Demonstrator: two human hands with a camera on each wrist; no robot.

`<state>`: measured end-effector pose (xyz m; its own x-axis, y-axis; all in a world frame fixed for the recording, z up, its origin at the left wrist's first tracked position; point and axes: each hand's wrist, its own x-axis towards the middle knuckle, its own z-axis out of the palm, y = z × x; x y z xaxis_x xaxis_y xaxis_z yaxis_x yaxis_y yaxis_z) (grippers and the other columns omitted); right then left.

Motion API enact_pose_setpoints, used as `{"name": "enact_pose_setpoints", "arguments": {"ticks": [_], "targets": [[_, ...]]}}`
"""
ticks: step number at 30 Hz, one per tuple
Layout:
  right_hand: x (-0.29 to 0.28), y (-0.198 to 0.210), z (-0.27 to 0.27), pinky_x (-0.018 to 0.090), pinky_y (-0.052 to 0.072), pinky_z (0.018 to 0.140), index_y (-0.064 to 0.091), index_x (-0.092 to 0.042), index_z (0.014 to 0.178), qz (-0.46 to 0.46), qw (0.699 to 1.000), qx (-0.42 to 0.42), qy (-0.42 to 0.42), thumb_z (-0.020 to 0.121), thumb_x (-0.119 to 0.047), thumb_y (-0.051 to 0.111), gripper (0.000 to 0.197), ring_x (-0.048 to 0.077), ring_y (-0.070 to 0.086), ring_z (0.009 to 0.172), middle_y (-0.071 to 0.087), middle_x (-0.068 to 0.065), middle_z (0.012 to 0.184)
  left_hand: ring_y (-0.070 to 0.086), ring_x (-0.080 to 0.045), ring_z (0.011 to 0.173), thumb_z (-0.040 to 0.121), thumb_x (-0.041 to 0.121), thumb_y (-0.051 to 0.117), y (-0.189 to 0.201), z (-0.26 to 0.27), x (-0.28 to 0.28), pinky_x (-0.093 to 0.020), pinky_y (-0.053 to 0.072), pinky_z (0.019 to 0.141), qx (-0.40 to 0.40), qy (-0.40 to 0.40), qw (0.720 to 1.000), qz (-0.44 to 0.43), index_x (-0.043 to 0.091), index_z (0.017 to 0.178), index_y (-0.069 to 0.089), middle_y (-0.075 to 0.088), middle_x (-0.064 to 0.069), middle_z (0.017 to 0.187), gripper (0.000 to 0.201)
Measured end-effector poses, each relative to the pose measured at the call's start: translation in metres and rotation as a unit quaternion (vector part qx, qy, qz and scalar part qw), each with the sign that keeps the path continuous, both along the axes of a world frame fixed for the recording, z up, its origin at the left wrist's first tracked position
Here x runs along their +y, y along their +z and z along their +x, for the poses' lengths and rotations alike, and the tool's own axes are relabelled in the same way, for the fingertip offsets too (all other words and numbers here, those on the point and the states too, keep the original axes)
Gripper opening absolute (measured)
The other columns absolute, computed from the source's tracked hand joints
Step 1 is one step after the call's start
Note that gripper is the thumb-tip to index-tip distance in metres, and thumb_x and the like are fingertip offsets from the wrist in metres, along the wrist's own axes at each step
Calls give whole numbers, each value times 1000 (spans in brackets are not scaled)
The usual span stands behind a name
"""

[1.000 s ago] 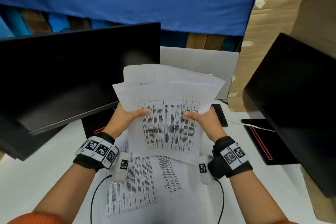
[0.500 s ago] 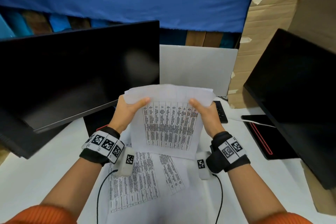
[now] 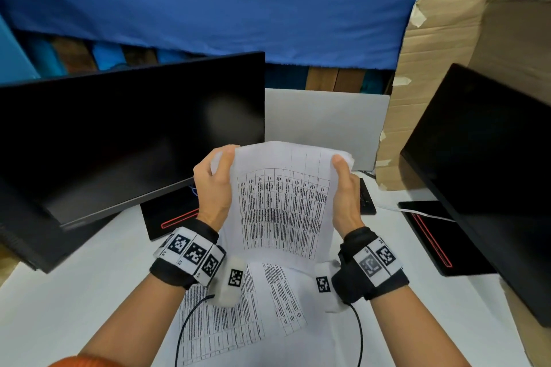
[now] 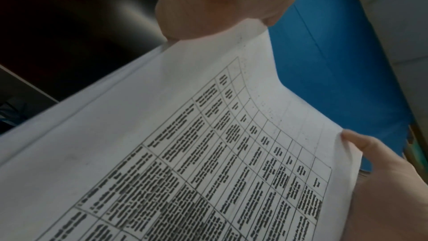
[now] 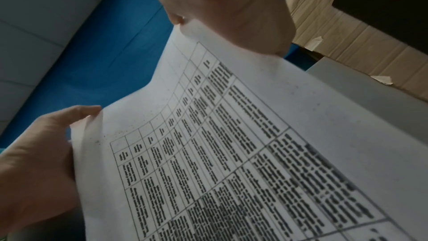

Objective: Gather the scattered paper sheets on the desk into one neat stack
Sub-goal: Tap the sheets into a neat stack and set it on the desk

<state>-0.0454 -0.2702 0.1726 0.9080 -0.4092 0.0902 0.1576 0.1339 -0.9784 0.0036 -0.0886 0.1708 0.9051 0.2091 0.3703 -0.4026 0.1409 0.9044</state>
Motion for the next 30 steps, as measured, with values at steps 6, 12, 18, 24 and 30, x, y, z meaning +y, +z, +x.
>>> {"name": "enact_pose_setpoints", "arguments": {"ticks": [6,12,18,24,30], "targets": [[2,3,-3,25,40,64,59,-3,75,-15,1000,-12,-21,55,-83,50,82,18,47,65,50,14,72,57,-12,76,79,27,49,-2,-3,-1,-30,43,75,9,0,1000,4,21,77,68,65,12,73,20],[1,-1,-3,29,41,67,60,-7,80,2,1000,-3,-8,72,-53,48,48,19,54,71,58,15,79,60,-2,78,81,24,48,-4,-7,-2,-19,45,77,-6,6,999,38,13,88,67,67,-2,84,22],[-6,-4,-3,10,33,41,36,-19,51,1,999,-14,-38,80,-25,49,32,-1,40,38,43,-13,41,65,-13,89,78,32,54,-2,-8,-1,-24,50,81,-21,-47,998,37,26,92,62,69,-2,92,17],[-20,-23,-6,22,52,78,66,-19,95,-68,994,34,79,88,-15,56,13,7,68,86,72,-6,89,66,4,88,77,7,67,-41,-2,16,-33,52,93,82,-120,982,118,25,98,62,73,16,86,28],[-29,-25,-11,42,43,103,63,-28,96,-75,988,94,92,79,-13,67,23,21,62,109,68,-4,100,68,5,77,81,4,62,-20,-8,10,-20,56,76,70,-173,975,124,32,83,67,72,26,75,28]]}}
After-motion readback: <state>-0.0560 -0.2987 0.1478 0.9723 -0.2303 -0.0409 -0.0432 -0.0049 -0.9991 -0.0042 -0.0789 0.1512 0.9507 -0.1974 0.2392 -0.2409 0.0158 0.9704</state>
